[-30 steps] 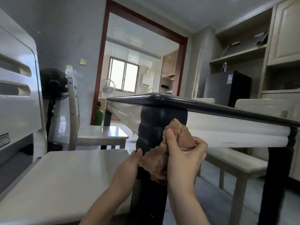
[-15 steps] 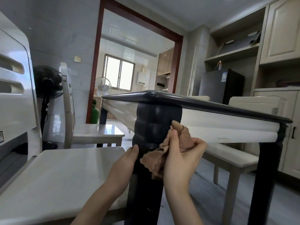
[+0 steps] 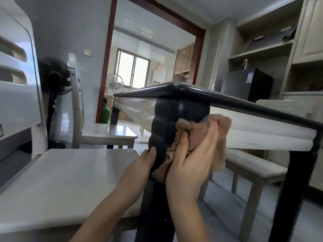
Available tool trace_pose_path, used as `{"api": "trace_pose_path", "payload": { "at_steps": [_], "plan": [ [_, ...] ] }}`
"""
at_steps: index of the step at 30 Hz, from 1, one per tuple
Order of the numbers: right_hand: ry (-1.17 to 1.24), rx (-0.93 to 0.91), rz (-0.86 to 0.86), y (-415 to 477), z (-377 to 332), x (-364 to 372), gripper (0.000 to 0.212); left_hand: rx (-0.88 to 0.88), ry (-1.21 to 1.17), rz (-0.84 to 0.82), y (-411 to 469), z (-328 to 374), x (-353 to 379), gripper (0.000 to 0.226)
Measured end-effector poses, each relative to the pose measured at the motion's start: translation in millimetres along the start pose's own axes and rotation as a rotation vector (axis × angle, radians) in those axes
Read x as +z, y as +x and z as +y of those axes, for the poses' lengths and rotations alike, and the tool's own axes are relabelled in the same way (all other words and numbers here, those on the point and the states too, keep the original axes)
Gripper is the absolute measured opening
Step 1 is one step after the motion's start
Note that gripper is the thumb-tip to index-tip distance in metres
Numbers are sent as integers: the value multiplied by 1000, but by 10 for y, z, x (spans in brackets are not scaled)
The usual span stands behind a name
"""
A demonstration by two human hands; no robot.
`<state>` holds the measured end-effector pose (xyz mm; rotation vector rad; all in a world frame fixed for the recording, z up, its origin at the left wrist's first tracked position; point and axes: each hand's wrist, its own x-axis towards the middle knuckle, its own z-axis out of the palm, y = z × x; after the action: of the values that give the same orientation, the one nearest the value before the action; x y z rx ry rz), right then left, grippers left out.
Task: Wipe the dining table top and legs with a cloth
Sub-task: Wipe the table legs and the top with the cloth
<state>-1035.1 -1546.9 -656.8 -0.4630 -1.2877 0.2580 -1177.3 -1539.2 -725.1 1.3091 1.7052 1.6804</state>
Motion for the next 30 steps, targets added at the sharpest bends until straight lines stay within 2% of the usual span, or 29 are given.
{"api": "trace_pose_path", "payload": {
  "at_steps": [2,4,5,8,10,13,16,19,20,22,23,24,26,30],
  "plan": [
    [66,176,-68,-238,256,-15,49,13,-72,71,-463,661,79,54],
    [172,454,-202,-487,364,-83,32,18,-136,92,-532,738,100,38],
    [210,519,-247,-525,354,-138,28,-30,-170,109,-521,770,100,34],
    [253,478,-258,-383,162,-293,4,-6,-136,61,-492,743,69,43],
    [332,461,-242,-204,117,-290,27,33,-149,62,-545,732,52,43],
    [415,526,-221,-110,194,-177,44,24,-157,51,-532,721,33,49],
    [307,616,-202,-611,370,-230,67,26,-136,55,-524,732,56,44],
    [397,803,-148,-969,437,-354,96,15,-148,74,-525,736,81,37],
    [427,832,-156,-951,446,-384,89,16,-141,60,-539,747,82,41],
    [439,880,-225,-699,364,-409,43,26,-135,41,-559,750,70,50],
    [446,860,-270,-520,295,-412,25,26,-139,40,-555,744,71,53],
    [447,815,-297,-335,241,-400,17,19,-157,47,-556,745,70,54],
    [459,733,-314,-37,141,-346,12,4,-172,64,-538,751,70,51],
    [489,728,-229,132,56,-306,37,6,-152,75,-528,745,70,47]
  ]
}}
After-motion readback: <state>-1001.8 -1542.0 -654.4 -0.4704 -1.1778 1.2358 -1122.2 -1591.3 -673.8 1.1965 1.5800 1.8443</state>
